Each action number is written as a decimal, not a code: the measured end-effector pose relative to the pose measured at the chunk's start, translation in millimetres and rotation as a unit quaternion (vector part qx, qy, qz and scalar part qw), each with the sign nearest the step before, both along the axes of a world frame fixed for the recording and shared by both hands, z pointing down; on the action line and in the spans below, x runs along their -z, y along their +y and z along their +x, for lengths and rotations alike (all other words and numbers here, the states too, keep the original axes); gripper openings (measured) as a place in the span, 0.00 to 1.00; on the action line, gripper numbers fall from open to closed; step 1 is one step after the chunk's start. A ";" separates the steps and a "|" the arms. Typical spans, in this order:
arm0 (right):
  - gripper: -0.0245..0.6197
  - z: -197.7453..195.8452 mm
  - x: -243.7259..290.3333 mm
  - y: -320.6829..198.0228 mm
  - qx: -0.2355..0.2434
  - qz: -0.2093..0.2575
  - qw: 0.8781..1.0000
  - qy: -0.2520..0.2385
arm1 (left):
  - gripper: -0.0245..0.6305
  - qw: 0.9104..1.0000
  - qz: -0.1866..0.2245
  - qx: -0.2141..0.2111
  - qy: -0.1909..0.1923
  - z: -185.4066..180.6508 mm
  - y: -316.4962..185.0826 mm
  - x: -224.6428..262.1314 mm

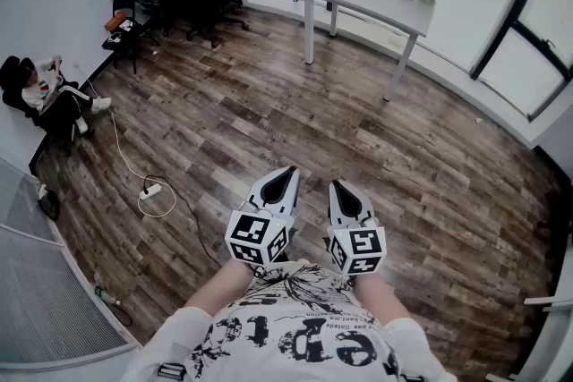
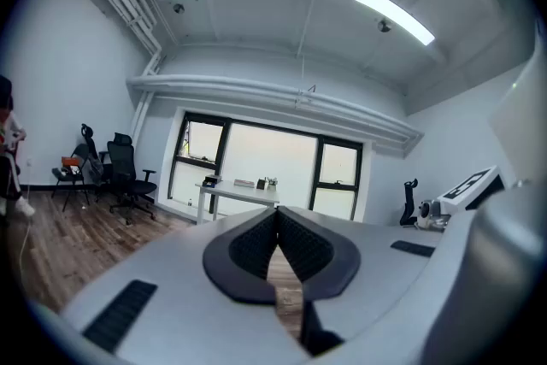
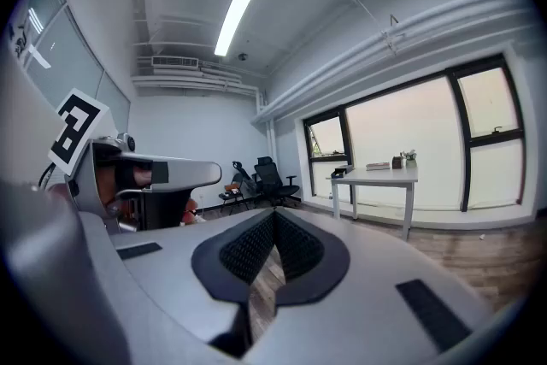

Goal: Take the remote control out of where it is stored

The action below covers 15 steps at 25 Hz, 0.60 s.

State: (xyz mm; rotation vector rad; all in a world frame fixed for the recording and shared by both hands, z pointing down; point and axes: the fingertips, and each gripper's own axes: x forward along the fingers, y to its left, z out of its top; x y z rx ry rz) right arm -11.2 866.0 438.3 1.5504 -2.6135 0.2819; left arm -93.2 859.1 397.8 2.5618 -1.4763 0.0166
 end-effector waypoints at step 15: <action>0.04 -3.7 -14.2 -14.9 -0.001 -0.027 1.000 -0.008 | 0.05 1.000 -0.006 -0.014 -0.005 -3.4 -10.0 -7.4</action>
